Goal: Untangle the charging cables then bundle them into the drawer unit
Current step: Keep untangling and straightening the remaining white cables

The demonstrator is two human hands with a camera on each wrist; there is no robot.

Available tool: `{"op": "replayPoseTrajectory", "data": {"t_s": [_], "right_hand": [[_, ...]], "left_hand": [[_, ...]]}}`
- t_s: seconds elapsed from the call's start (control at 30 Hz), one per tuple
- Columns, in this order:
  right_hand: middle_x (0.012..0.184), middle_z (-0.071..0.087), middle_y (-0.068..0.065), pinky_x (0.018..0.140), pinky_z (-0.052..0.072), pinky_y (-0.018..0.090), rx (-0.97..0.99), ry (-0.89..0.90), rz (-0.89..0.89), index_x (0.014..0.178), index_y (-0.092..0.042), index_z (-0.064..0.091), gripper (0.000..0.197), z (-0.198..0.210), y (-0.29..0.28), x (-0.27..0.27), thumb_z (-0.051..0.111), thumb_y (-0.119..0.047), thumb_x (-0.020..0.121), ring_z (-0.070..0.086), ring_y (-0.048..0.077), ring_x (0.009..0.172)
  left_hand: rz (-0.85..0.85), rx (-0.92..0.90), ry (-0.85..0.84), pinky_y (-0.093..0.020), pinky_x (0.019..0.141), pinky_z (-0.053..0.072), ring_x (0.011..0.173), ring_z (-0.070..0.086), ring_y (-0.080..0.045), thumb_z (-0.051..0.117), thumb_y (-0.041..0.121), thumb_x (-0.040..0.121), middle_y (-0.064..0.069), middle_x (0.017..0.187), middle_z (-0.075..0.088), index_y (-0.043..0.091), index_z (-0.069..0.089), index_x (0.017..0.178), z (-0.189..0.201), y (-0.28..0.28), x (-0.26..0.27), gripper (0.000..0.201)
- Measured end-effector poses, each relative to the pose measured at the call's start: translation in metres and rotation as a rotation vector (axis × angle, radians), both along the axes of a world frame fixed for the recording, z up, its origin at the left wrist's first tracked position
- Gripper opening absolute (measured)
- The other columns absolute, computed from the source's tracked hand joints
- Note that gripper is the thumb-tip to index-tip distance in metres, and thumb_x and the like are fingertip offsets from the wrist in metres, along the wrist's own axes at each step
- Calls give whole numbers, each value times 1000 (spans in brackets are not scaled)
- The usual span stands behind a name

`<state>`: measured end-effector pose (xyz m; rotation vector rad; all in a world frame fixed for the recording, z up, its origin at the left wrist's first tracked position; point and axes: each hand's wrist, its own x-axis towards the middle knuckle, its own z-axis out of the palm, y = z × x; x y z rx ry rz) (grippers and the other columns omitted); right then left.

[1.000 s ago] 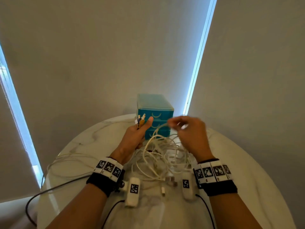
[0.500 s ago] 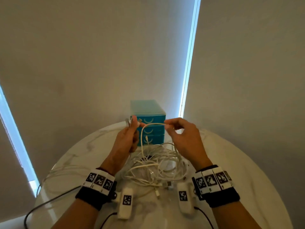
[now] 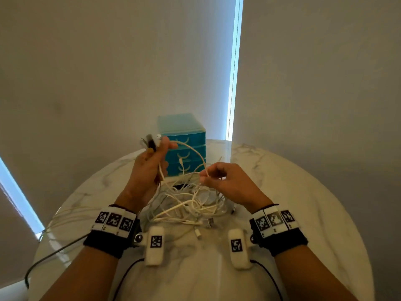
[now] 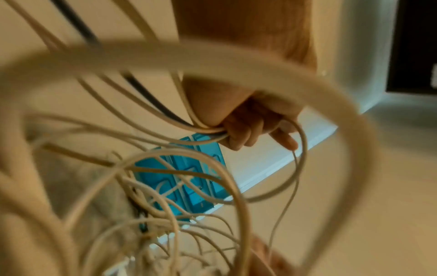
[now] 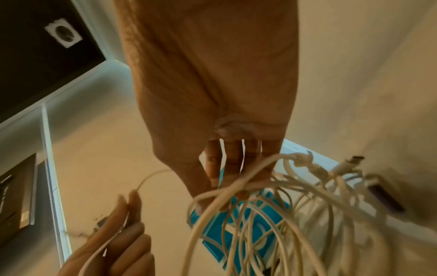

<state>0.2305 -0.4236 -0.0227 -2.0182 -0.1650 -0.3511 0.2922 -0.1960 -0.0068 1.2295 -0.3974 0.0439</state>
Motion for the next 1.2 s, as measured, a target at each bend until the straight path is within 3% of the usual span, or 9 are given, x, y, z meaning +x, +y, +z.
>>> {"op": "replayPoseTrajectory", "data": {"t_s": [0.1,0.3,0.43,0.67,0.77,0.87,0.93,1.07,1.2], "right_hand": [[91,81,-11,79,57,26,-60,11,-45,99,-29,84,6,-6,-3,3,83,-32,94,74,3,86],[95,84,-3,76,64,26,386,-310,-194,110,-20,84,15,15,4,-3,82,-22,96,79,13,87],[90,83,-5,92,65,45,200,-61,-181,101,-23,87,10,1,2,2,85,-28,92,78,11,87],[105,76,-7,90,57,29,-105,-78,-167,107,-29,80,10,-2,12,6,75,-26,99,70,4,97],[101,80,-10,88,63,32,155,-266,-330,109,-28,82,14,14,7,-1,73,-20,102,75,8,92],[112,76,-12,82,57,13,335,-545,-446,114,-26,81,15,34,-3,-8,70,-20,104,71,0,99],[120,69,-8,77,49,3,283,-467,-430,116,-27,81,17,24,-3,-3,70,-25,105,65,-10,101],[117,71,-5,75,47,6,177,-340,-474,118,-41,80,19,16,-10,-3,67,-40,105,66,0,97],[110,71,-17,86,54,13,214,-396,-408,117,-42,78,18,27,-8,-9,65,-37,106,67,-3,98]], "left_hand": [[-29,-191,27,-21,43,19,46,22,-3,54,47,109,11,55,27,17,76,116,2,0,4,38],[60,-151,131,-24,46,19,51,21,-6,59,49,108,9,61,27,24,80,117,-12,0,15,34],[143,-246,115,-21,44,22,47,24,-4,59,47,108,10,58,28,21,78,109,-9,6,16,32],[92,-347,102,-22,45,20,49,22,-4,58,51,107,8,62,29,24,80,116,-9,9,13,36],[22,-246,88,-29,50,13,53,17,-8,59,54,106,6,63,24,23,81,118,-8,9,11,40],[-137,-181,57,-31,51,10,55,9,-13,58,65,100,3,64,15,19,80,105,-3,10,6,51],[-280,-156,48,-32,52,10,55,8,-14,67,78,87,3,62,15,13,77,94,-1,12,3,66],[-317,11,-4,-30,50,12,54,13,-15,81,81,71,4,56,30,9,72,79,0,8,-3,74],[-139,97,-17,-26,46,16,52,15,-13,85,64,81,1,62,23,17,76,82,-1,5,1,48]]}}
